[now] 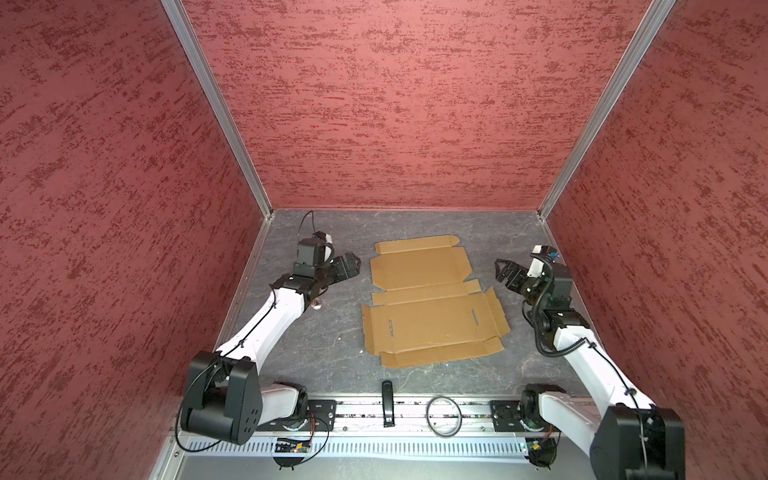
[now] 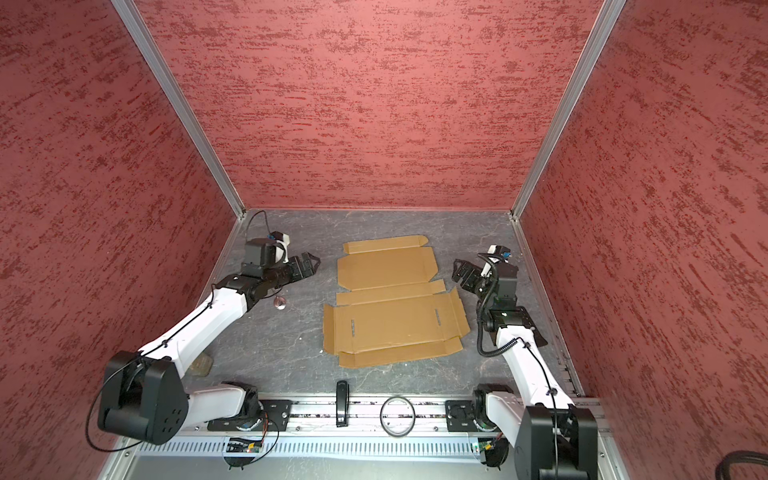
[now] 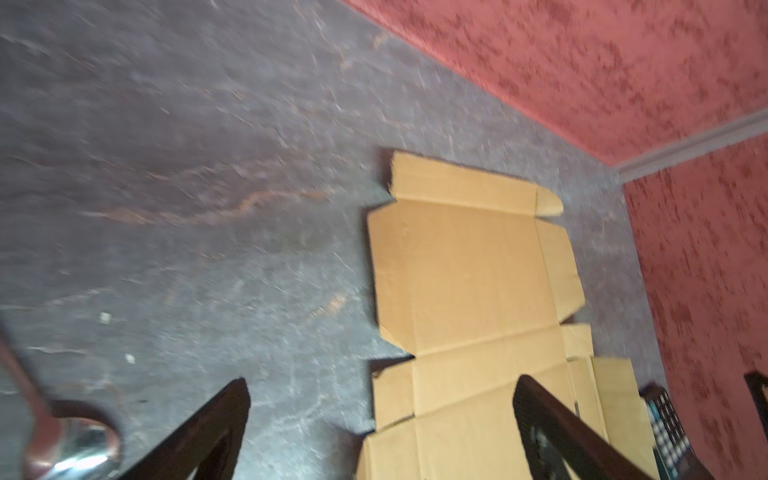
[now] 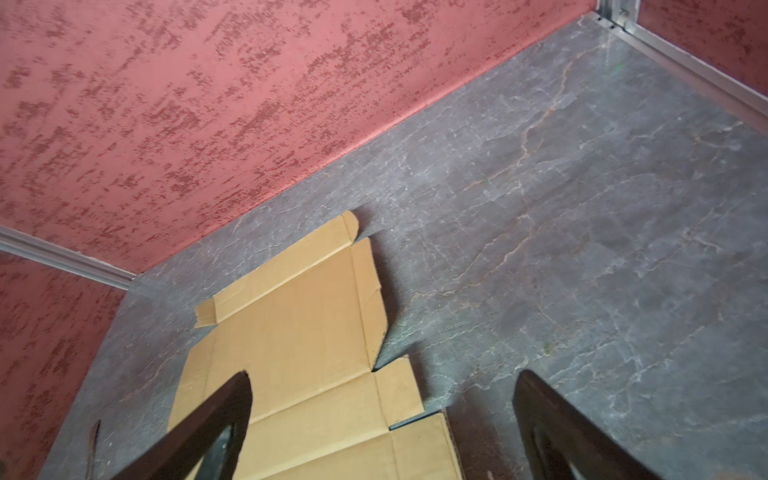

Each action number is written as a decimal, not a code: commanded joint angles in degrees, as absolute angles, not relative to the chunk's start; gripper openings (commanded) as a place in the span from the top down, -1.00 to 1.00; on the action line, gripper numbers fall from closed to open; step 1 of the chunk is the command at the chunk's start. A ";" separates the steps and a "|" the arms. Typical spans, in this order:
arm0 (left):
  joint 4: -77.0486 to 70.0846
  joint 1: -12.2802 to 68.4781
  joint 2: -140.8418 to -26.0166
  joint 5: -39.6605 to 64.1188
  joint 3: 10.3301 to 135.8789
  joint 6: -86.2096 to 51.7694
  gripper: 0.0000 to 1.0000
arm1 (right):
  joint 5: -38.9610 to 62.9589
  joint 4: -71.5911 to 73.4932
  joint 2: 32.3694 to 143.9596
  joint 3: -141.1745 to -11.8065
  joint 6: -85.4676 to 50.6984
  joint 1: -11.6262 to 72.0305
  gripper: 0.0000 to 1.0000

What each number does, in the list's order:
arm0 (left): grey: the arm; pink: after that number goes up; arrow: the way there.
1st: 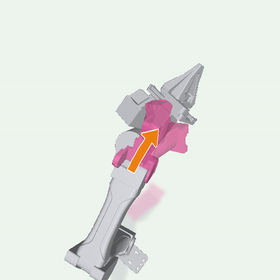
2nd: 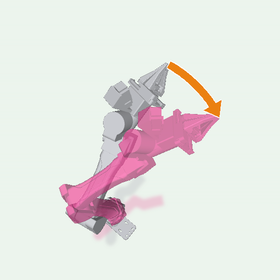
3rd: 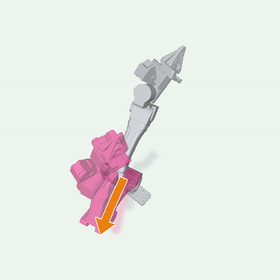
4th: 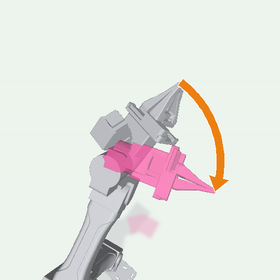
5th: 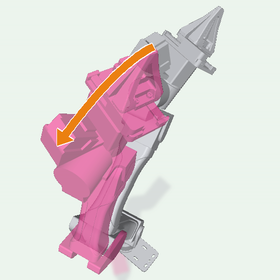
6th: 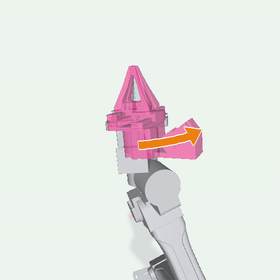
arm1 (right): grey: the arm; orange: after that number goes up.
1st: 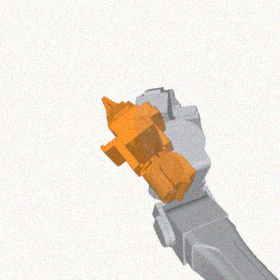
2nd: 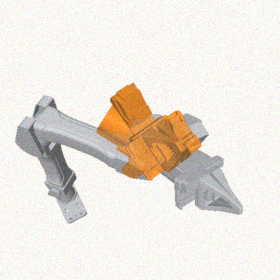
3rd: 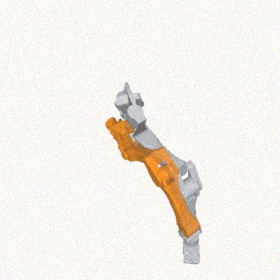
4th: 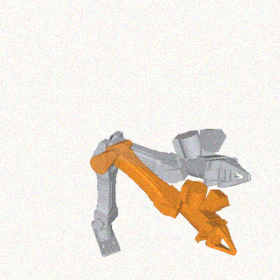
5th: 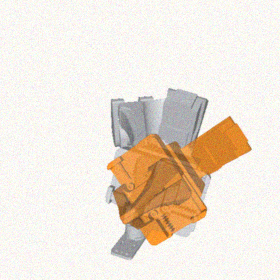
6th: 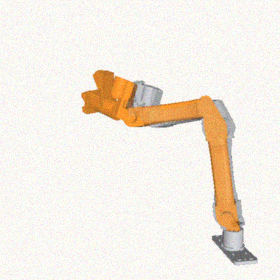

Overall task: Assemble paper box
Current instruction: Rotate the paper box at the center of the table.

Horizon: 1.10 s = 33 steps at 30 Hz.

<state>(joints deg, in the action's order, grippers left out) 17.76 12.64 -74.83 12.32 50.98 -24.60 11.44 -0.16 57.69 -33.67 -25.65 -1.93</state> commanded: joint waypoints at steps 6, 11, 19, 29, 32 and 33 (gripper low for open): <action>25.66 17.51 -81.73 16.21 57.94 -22.93 -0.99 | 7.90 -12.88 57.31 -37.93 -24.41 2.80 -0.98; 25.80 18.09 -84.16 18.00 58.29 -24.23 -1.00 | -4.26 -17.64 59.54 -41.20 -23.22 10.15 -0.98; 25.19 18.63 -85.84 17.56 58.23 -24.66 -1.00 | -13.28 -15.42 61.11 -45.55 -19.83 19.95 -0.98; 26.37 19.06 -88.05 17.25 59.88 -25.53 -1.00 | -1.85 -17.76 68.98 -47.48 -22.30 20.02 -0.98; 26.81 19.16 -88.94 17.54 60.37 -25.88 -1.00 | -1.08 -17.09 69.01 -46.56 -22.42 20.12 -0.98; 26.90 19.11 -89.27 17.77 60.46 -26.06 -0.99 | -0.65 -17.10 68.80 -46.26 -22.35 20.10 -0.98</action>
<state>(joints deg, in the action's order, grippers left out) 26.15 18.72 -88.55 16.93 58.96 -25.34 -2.74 -15.90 69.63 -46.06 -21.08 19.81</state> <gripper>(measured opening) 0.996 0.989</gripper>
